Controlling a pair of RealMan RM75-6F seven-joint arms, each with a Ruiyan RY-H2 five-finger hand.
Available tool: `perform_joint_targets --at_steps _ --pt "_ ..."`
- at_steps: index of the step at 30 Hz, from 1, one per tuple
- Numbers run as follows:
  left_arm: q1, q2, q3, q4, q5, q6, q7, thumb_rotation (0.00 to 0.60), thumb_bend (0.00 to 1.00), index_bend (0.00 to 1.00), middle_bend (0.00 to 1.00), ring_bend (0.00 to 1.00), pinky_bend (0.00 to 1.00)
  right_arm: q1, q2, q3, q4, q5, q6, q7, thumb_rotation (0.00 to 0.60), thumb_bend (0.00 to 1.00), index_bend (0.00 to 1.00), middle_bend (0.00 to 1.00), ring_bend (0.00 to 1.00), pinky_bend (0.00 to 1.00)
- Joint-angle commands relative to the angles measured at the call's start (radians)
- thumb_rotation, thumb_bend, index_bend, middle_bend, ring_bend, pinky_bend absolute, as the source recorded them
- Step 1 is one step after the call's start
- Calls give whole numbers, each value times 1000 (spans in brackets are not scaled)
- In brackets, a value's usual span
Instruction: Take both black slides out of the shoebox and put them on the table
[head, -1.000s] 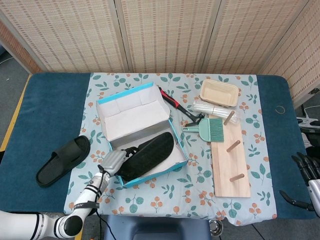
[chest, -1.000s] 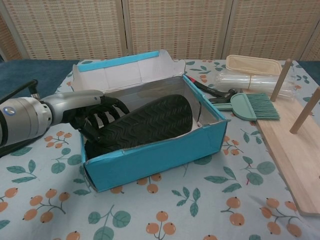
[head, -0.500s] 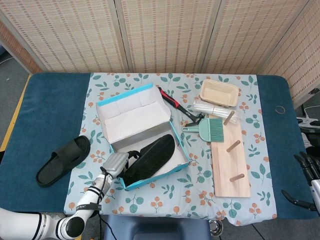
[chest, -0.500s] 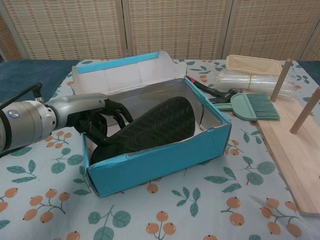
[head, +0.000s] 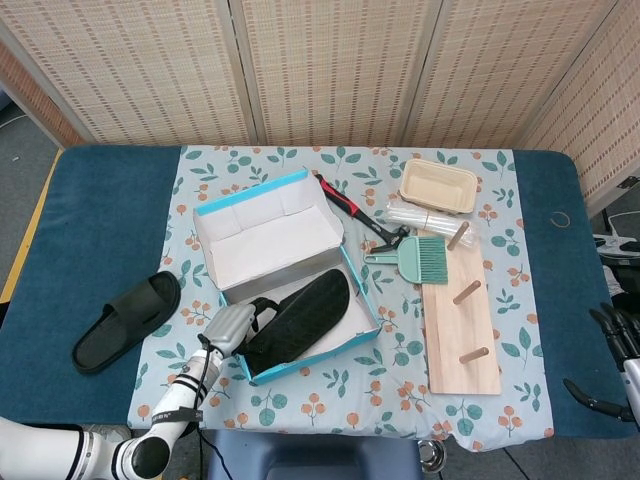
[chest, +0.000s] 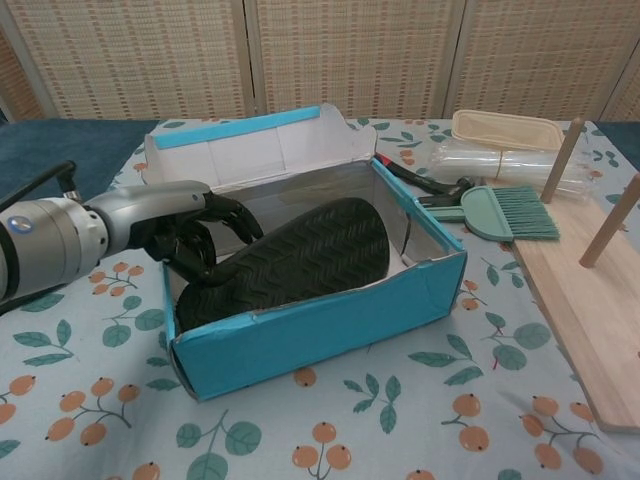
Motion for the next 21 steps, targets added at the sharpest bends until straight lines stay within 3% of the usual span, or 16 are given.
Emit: perform_joint_targets --at_steps 1,6,10,17,21 --pt "6 -20 -16 4 -19 49 7 600 424 157 140 474 457 0 0 1 0 1 1 -1 380 151 0 0 0 0" --pt "-2 -14 -40 -28 -101 43 15 600 403 103 122 526 508 -1 1 2 -1 2 3 1 380 151 0 0 0 0" --pt "-28 16 -73 -54 -230 -14 17 600 393 78 72 529 521 -4 2 0 -1 -3 9 6 380 151 0 0 0 0" --pt "-104 37 -119 -41 -431 -76 43 600 363 45 27 364 510 -7 4 -1 0 -6 14 10 381 151 0 0 0 0" --pt "-151 42 -113 -40 -491 -91 76 600 361 58 46 350 513 -8 5 -1 0 -5 17 13 381 151 0 0 0 0"
